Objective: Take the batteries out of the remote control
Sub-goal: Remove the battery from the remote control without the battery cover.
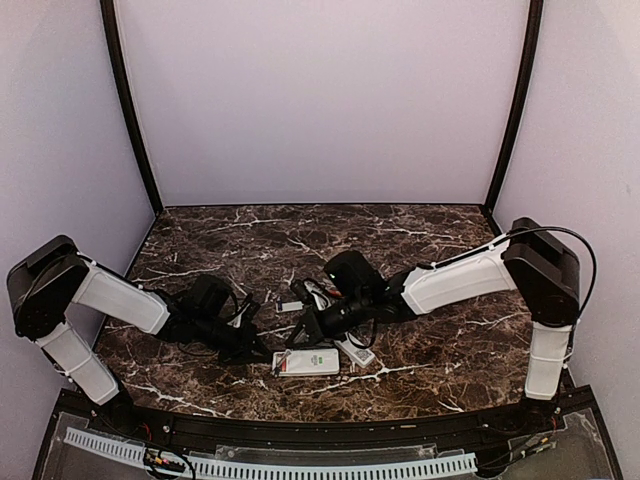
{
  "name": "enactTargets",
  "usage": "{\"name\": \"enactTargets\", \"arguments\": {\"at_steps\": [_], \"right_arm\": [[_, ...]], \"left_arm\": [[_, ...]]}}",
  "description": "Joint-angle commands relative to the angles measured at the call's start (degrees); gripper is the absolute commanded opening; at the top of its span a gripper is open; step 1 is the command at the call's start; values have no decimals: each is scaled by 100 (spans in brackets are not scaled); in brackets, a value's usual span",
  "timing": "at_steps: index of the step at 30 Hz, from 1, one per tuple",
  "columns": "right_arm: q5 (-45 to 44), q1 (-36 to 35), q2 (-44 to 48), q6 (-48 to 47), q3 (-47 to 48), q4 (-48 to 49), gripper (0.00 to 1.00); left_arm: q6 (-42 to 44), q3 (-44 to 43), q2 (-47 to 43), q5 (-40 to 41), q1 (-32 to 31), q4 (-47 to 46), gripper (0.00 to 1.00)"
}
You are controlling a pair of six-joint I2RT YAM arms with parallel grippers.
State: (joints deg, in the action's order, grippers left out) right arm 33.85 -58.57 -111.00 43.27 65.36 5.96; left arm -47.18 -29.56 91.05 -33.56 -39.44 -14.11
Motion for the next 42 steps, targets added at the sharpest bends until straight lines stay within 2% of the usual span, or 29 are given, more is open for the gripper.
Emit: {"name": "enactTargets", "arguments": {"at_steps": [1,11,15,20,29,42], "right_arm": [[-3,-93,-99,-155,198,-346,0],[-164,-123,215,-269,96,-467,0],[-784,-121,653,-253,-66,-646,0],[-1502,-128,990,1,-226,-767,0],[-1638,-201,437,117,301,-1195,0],[-1632,-252,93,96,624,-1461,0]], "left_arm": [[41,63,-49,43,-29,-13,0],[106,75,-365,189,-28,90,3],[237,50,-685,298,-29,263,9],[329,-13,-781,332,-26,420,10],[319,-27,-374,171,-29,333,6],[251,31,-24,-34,-49,73,0]]}}
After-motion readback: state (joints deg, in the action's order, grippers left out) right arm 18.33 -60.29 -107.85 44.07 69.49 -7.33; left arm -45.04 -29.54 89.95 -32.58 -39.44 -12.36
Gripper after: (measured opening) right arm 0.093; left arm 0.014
